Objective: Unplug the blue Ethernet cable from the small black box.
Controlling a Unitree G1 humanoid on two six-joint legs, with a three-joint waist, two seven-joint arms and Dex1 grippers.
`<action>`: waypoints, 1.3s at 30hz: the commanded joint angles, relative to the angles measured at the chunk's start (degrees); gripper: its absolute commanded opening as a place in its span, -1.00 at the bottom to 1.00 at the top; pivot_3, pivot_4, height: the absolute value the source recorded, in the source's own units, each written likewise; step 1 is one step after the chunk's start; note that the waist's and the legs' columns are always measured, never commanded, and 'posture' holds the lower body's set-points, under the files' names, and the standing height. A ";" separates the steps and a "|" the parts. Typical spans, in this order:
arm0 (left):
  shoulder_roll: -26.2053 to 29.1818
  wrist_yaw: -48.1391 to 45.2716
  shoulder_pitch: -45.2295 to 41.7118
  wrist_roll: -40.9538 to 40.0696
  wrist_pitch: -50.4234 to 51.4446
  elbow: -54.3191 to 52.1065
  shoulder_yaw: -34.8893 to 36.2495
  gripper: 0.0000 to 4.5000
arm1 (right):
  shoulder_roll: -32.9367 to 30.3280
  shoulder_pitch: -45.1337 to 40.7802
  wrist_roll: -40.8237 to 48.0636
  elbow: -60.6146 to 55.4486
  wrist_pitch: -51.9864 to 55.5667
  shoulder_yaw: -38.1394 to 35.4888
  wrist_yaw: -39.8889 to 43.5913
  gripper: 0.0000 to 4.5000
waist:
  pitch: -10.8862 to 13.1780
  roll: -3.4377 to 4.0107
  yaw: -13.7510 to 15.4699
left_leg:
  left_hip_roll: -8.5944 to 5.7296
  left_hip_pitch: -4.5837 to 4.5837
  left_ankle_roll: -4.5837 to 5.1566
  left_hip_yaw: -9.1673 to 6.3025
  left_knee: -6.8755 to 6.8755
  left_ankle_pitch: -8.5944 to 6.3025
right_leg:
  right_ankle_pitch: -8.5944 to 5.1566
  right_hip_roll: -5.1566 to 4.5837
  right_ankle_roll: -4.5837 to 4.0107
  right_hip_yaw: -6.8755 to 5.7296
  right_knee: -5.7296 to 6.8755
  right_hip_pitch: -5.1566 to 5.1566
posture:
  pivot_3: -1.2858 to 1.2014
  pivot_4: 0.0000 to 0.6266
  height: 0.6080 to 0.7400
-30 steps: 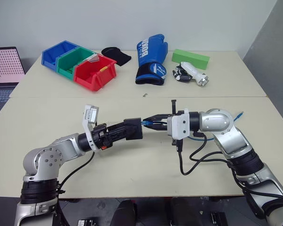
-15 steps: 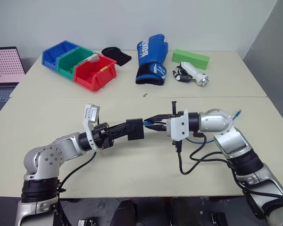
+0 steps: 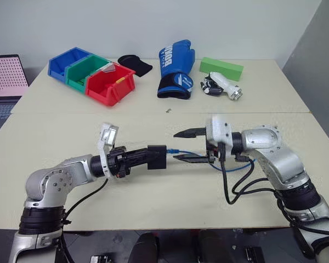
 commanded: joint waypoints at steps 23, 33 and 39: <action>1.21 -10.04 -1.03 7.90 -11.54 0.57 -2.03 -0.66 | 6.33 -1.70 20.28 -0.03 33.81 -6.87 -11.33 0.29 | 0.00 0.00 -0.10 | -0.07 -0.03 0.04 0.02 -0.02 -0.02 | 0.00 0.15 0.01 -0.02 -0.02 -0.02 | 0.03 -0.52 1.00; 1.39 -10.22 -0.14 8.06 -12.21 0.45 -1.67 -0.66 | 5.33 -1.99 19.75 0.57 33.20 -5.82 -9.89 -0.30 | 0.00 0.00 -0.12 | -0.07 -0.04 0.04 0.02 -0.02 -0.02 | 0.00 0.16 0.01 -0.03 -0.02 -0.02 | 0.03 -0.52 1.00; 1.04 -9.96 -0.33 7.92 -12.25 0.67 -1.36 -0.66 | 4.20 -2.02 18.70 0.65 32.03 -4.65 -8.45 -0.89 | 0.00 0.00 -0.13 | -0.07 -0.04 0.04 0.03 -0.02 -0.02 | 0.00 0.17 0.01 -0.03 -0.02 -0.02 | 0.03 -0.52 1.00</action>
